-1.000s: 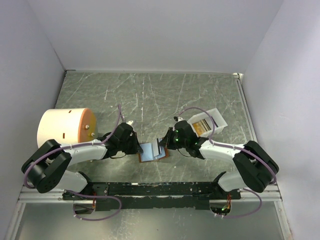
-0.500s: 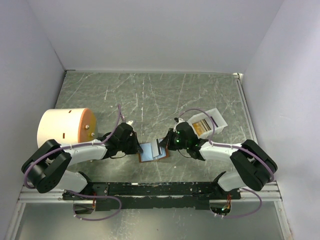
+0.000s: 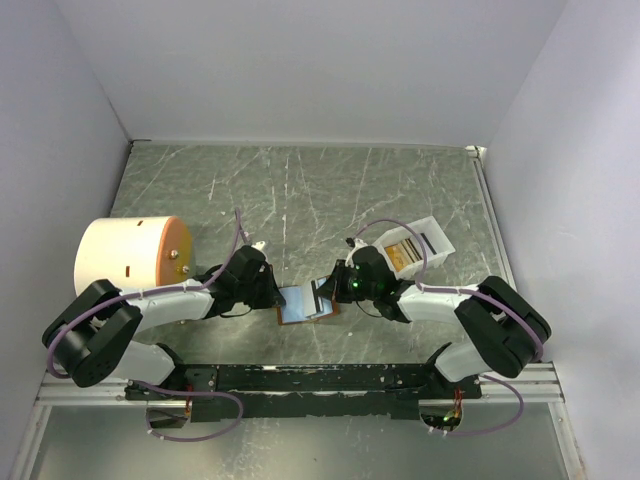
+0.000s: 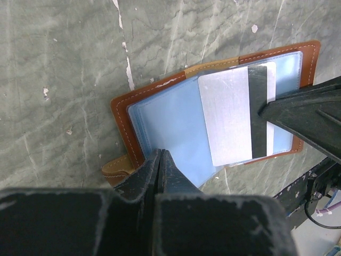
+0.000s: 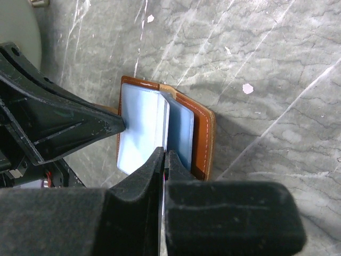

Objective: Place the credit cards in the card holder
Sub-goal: Insert the credit card into the card holder.

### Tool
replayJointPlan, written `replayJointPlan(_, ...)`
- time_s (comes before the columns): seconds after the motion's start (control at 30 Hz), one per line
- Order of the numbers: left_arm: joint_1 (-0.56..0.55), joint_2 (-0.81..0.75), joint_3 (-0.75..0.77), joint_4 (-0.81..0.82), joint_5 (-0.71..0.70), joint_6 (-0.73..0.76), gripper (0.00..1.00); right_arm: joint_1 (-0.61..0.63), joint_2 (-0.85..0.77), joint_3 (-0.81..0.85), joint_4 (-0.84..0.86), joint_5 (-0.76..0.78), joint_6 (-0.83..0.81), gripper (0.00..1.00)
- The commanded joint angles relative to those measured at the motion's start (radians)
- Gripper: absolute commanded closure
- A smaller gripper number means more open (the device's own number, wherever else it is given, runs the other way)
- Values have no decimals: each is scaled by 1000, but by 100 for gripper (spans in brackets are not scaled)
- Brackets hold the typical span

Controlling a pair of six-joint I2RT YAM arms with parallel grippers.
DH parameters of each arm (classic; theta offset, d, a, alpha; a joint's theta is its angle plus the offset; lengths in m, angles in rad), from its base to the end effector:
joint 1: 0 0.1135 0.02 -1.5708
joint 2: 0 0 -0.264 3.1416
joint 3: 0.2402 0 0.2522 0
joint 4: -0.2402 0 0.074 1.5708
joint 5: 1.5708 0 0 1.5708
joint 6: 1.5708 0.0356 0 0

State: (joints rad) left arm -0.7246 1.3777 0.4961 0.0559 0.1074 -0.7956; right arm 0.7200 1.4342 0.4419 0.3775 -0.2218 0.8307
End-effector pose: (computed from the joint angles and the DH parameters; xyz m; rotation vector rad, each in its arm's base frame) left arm 0.1814 -0.1656 0.1413 -0.0371 2.5604 -0.7891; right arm 0.1881 0.1754 0.1400 -0.0054 2.3971 1.0581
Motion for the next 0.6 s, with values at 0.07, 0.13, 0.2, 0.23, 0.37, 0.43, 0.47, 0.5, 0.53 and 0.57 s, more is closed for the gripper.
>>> replayJointPlan(0.07,10,-2,-26,-42,-48,2,93,4,11,-23,1,-22,-34,100)
replayJointPlan(0.13,9,-1,-27,-41,-49,1,93,4,15,-20,-6,-29,-38,100)
replayJointPlan(0.2,9,1,-29,-37,-47,1,93,4,15,-19,-15,-27,-38,100)
replayJointPlan(0.23,9,3,-28,-35,-46,0,93,5,15,-17,-25,-25,-38,100)
replayJointPlan(0.37,8,12,-28,-30,-44,-1,93,4,17,-15,-25,-34,-34,100)
replayJointPlan(0.43,9,9,-31,-29,-43,-2,93,4,18,-20,-21,-37,-31,100)
replayJointPlan(0.47,9,9,-31,-28,-43,-2,93,4,18,-21,-19,-34,-32,100)
replayJointPlan(0.5,9,9,-31,-29,-42,-2,93,4,19,-24,-16,-33,-33,100)
replayJointPlan(0.53,9,7,-30,-32,-43,-1,93,4,21,-26,-13,-34,-32,100)
replayJointPlan(0.57,9,7,-30,-32,-44,-1,93,4,26,-27,-11,-35,-33,100)
